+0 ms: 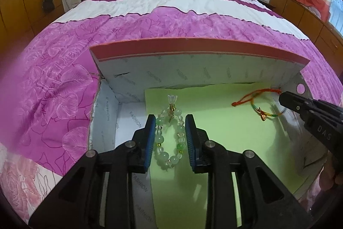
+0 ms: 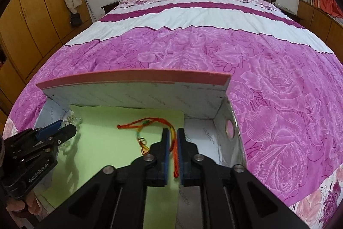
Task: Organize jewelry
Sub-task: 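Open the left tool to drop the jade bracelet while the right tool releases its bracelet, then move both tools back from the box to the jewelry pile, then grasp a small gold charm with the left tool while the right tool grasps the gold bell pendant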
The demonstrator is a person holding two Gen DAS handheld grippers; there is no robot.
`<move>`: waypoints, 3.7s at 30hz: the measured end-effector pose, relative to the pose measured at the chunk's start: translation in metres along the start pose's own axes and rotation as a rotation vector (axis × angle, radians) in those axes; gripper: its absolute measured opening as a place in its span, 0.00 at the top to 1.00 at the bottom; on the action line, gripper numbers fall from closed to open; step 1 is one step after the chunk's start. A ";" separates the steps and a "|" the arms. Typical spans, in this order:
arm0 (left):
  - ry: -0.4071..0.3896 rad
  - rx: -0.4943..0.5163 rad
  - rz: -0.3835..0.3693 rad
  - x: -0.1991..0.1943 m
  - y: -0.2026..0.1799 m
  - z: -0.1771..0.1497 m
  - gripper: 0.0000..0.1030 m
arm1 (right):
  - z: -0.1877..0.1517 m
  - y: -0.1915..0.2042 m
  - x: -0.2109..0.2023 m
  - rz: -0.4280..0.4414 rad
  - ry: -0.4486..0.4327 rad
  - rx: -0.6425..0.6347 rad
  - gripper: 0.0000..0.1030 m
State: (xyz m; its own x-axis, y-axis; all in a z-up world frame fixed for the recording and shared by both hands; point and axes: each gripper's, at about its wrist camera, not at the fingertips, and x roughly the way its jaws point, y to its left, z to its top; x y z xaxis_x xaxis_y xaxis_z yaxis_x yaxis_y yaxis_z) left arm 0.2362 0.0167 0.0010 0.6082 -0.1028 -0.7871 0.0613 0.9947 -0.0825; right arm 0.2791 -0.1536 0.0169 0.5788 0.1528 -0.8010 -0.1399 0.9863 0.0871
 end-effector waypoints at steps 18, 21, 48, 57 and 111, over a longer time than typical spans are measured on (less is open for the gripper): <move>-0.099 -0.025 -0.025 -0.058 0.008 -0.003 0.63 | -0.010 0.006 -0.087 0.080 -0.142 0.013 0.68; -0.117 -0.031 -0.032 -0.073 0.009 -0.007 0.63 | -0.017 0.008 -0.108 0.096 -0.173 0.009 0.67; -0.119 0.042 -0.097 -0.163 -0.001 -0.092 0.60 | -0.129 -0.011 -0.211 0.081 -0.184 0.030 0.61; -0.026 0.043 -0.122 -0.149 -0.003 -0.121 0.60 | -0.170 -0.024 -0.195 0.050 -0.074 0.062 0.61; 0.093 0.035 -0.177 -0.111 -0.017 -0.169 0.95 | -0.220 -0.036 -0.141 0.047 0.055 0.115 0.74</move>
State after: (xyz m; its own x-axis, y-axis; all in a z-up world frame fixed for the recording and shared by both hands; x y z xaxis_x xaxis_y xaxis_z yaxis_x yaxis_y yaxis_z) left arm 0.0339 0.0112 -0.0131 0.5101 -0.2741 -0.8153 0.1894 0.9604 -0.2044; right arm 0.0261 -0.2242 -0.0033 0.5286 0.1982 -0.8254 -0.0711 0.9793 0.1896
